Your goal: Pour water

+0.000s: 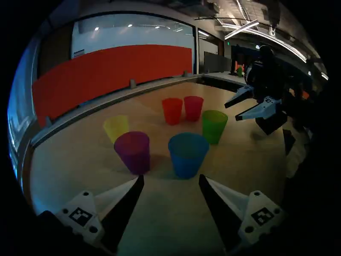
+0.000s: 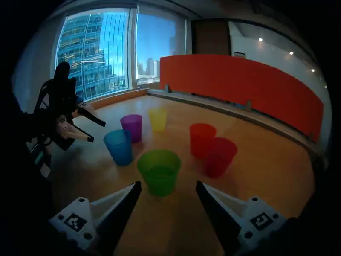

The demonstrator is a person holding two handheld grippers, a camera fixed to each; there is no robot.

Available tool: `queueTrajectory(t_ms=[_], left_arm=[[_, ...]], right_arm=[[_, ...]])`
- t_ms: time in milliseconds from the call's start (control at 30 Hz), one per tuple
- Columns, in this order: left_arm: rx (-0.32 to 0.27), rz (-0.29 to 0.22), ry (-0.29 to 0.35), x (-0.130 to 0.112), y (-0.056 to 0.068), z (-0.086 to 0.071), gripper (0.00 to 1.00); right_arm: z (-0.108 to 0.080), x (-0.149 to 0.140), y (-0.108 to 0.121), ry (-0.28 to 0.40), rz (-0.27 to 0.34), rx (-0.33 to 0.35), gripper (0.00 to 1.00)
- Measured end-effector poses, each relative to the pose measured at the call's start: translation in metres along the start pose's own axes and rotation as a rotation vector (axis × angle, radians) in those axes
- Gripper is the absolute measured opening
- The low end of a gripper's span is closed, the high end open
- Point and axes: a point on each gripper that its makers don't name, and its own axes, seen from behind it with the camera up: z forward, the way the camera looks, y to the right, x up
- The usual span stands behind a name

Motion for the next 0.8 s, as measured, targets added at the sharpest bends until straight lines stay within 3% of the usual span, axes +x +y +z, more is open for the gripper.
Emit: queueTrajectory(t_ms=[267,500,800], left_arm=[[0.052,-0.013,0.032,0.001,-0.006,-0.01,0.96],[0.14,-0.048,0.098,0.01,-0.03,-0.019,0.96],[0.264,-0.131,0.218,0.028,-0.065,-0.044,0.96]], right_arm=[[-0.007,0.007,0.001,0.032,0.001,-0.035,1.0],[-0.015,0.028,0.014,0.103,0.029,-0.097,1.0],[-0.025,0.048,0.036,0.207,0.084,-0.202,1.0]])
